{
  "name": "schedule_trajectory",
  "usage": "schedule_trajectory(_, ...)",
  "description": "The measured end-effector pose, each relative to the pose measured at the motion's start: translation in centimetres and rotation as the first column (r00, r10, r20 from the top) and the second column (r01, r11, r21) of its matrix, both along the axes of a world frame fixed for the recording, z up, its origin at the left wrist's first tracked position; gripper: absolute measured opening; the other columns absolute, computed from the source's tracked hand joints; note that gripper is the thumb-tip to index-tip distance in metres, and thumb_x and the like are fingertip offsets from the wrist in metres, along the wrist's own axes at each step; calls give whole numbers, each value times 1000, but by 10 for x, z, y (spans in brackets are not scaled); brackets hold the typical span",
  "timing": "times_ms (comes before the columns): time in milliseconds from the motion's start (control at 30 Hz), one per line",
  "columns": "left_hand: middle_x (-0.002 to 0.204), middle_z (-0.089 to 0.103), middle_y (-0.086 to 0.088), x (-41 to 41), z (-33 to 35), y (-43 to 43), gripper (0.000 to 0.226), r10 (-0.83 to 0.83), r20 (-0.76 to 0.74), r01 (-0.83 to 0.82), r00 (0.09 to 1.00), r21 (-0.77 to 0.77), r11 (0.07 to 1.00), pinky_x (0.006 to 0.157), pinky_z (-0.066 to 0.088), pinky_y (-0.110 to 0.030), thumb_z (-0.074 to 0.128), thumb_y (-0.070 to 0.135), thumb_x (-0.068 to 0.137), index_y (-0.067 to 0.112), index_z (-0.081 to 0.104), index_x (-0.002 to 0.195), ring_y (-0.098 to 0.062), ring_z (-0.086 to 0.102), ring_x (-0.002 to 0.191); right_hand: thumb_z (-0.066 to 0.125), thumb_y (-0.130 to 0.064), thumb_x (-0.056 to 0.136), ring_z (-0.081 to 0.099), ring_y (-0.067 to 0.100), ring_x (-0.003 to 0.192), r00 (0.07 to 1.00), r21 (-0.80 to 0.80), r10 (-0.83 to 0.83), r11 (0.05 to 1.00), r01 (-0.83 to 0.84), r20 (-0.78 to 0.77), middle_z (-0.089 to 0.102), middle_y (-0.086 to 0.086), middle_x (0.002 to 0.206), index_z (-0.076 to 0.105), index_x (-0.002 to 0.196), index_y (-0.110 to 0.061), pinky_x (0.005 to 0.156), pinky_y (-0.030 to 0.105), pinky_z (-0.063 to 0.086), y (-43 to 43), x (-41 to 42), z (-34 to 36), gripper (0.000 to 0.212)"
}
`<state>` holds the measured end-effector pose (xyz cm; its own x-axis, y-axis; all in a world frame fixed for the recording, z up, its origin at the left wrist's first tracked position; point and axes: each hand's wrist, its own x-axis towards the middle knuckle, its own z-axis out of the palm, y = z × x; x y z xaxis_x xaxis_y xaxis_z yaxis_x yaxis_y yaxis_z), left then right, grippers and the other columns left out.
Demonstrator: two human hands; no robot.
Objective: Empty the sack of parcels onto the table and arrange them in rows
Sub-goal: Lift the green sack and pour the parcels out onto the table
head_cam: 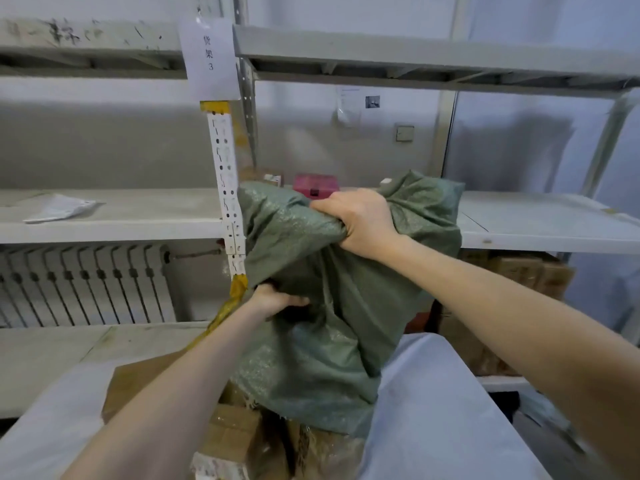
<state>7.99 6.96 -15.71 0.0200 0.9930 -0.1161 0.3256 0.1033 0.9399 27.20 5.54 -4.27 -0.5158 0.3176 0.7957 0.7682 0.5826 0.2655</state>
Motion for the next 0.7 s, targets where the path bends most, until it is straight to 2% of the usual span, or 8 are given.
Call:
schedule_trajectory(67, 141, 48, -9, -8, -6, 3, 85, -21, -23, 21, 1000, 9, 1000, 110, 38, -39, 85, 12, 69, 2, 40, 140, -28, 45, 131, 66, -26, 72, 68, 27, 81, 999, -42, -33, 999, 34, 17, 69, 2, 86, 70, 111, -20, 66, 32, 50, 5, 5, -12, 40)
schedule_trajectory(233, 120, 63, -7, -25, 12, -4, 62, 61, -273, -38, 960, 86, 996, 96, 49, -35, 80, 26, 75, 4, 56, 127, -26, 59, 114, 62, -21, 75, 63, 29, 105, 934, -320, -356, 888, 329, -26, 68, 2, 113, 58, 128, -29, 85, 37, 48, 6, 19, -11, 54)
schedule_trajectory(333, 145, 40, -12, -25, 40, -18, 98, 255, -282, -123, 925, 413, 902, 108, 39, -42, 82, 39, 71, 10, 28, 147, -29, 42, 132, 63, -28, 78, 59, 30, 110, 903, -468, -430, 797, 380, 1, 65, 2, 121, 56, 130, -33, 85, 33, 45, 6, 32, -10, 53)
schedule_trajectory(400, 156, 16, -11, -14, 62, -28, 121, 174, -345, 55, 922, 564, 824, 115, 27, -47, 84, 45, 65, 25, 3, 153, -28, 22, 143, 64, -38, 79, 59, 29, 109, 916, -539, -400, 763, 355, 37, 64, 2, 118, 58, 127, -34, 77, 31, 42, 1, 35, -10, 49)
schedule_trajectory(467, 158, 5, -10, 3, 76, -30, 134, 152, -561, 268, 814, 595, 758, 116, 23, -51, 86, 50, 58, 38, -9, 151, -29, 12, 146, 64, -43, 78, 61, 29, 105, 935, -609, -349, 729, 312, 61, 66, 1, 111, 62, 118, -33, 73, 30, 41, -5, 32, -8, 42)
schedule_trajectory(567, 156, 18, -8, 29, 77, -25, 116, 209, -740, 399, 639, 551, 733, 113, 26, -55, 85, 55, 53, 37, 21, 148, -33, 18, 144, 67, -42, 74, 63, 27, 95, 960, -643, -253, 717, 269, 120, 63, -3, 91, 62, 97, -35, 68, 29, 39, -16, 28, -10, 24)
schedule_trajectory(633, 146, 38, -5, 39, 74, -19, 80, 239, -722, 394, 649, 588, 707, 107, 34, -52, 83, 47, 59, 27, 50, 130, -32, 33, 135, 67, -41, 74, 63, 26, 93, 964, -658, -220, 705, 263, 149, 60, -5, 88, 61, 98, -33, 68, 30, 40, -20, 31, -12, 26)
schedule_trajectory(700, 130, 52, -3, 46, 75, -16, 54, 272, -701, 376, 659, 620, 688, 98, 43, -47, 74, 30, 68, 20, 59, 118, -30, 46, 122, 67, -40, 74, 60, 27, 102, 962, -631, -207, 726, 274, 179, 63, -1, 100, 57, 112, -29, 74, 33, 41, -21, 41, -15, 41)
